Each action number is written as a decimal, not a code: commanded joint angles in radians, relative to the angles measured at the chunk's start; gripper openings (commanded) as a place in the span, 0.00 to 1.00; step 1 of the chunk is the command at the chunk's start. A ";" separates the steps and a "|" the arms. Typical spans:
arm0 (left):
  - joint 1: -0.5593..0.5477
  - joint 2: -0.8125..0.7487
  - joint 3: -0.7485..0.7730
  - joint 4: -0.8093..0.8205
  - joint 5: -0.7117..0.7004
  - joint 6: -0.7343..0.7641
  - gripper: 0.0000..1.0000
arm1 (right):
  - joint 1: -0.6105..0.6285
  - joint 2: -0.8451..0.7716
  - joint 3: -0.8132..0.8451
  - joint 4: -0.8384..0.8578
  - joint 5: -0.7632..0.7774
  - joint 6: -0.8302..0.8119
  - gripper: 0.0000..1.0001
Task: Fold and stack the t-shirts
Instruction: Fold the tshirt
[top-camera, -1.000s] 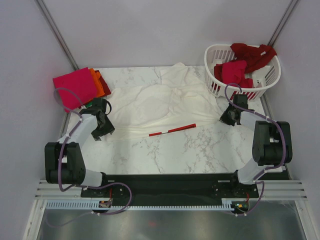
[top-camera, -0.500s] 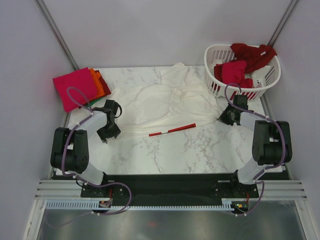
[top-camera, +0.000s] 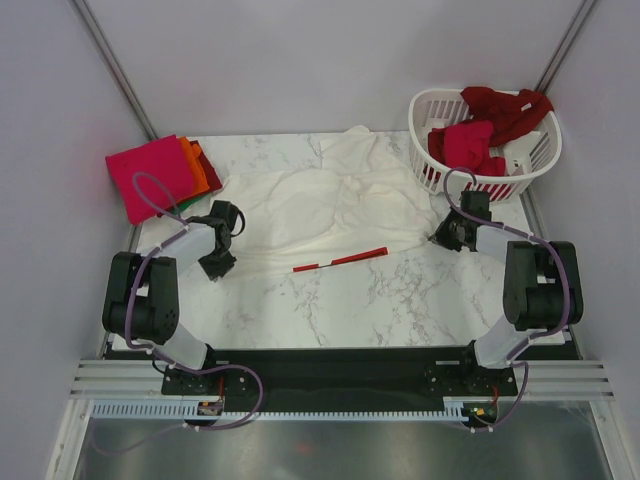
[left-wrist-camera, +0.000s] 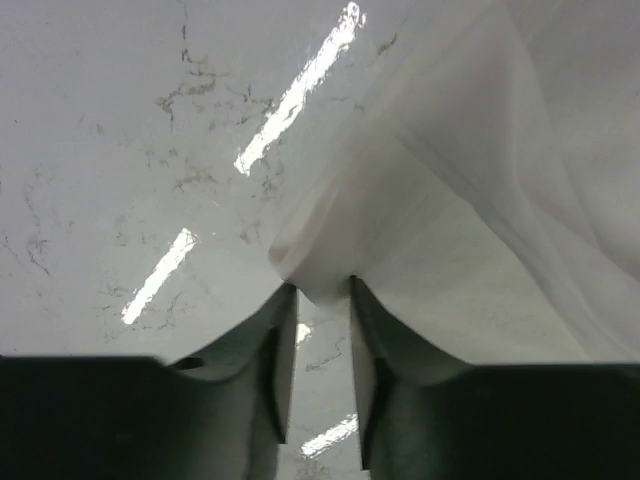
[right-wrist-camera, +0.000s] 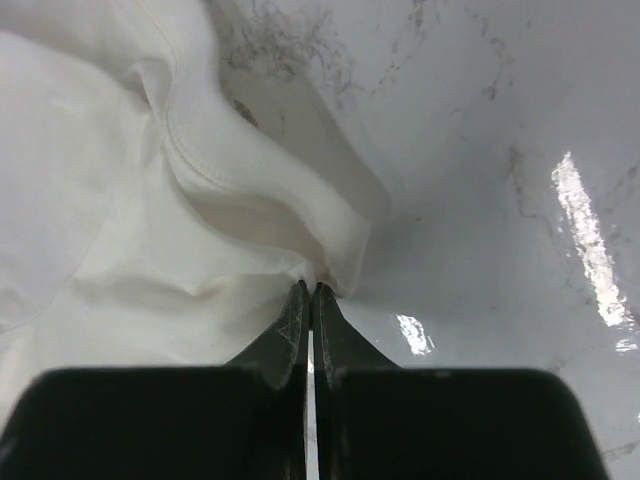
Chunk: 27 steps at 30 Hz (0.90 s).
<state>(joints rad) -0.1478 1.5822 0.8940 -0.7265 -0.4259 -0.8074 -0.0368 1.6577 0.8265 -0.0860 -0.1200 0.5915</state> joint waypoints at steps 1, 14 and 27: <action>0.002 0.002 0.011 0.065 -0.114 -0.039 0.25 | 0.026 -0.003 -0.021 -0.020 -0.030 0.010 0.00; -0.003 -0.238 -0.069 0.093 0.028 -0.018 0.02 | 0.017 -0.182 -0.069 -0.093 -0.024 0.054 0.00; 0.013 -0.657 -0.121 -0.227 0.257 -0.065 0.02 | -0.044 -0.689 -0.214 -0.446 -0.052 0.062 0.00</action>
<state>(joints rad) -0.1387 1.0077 0.7723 -0.8307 -0.2272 -0.8219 -0.0708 1.0924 0.6365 -0.4015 -0.2016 0.6254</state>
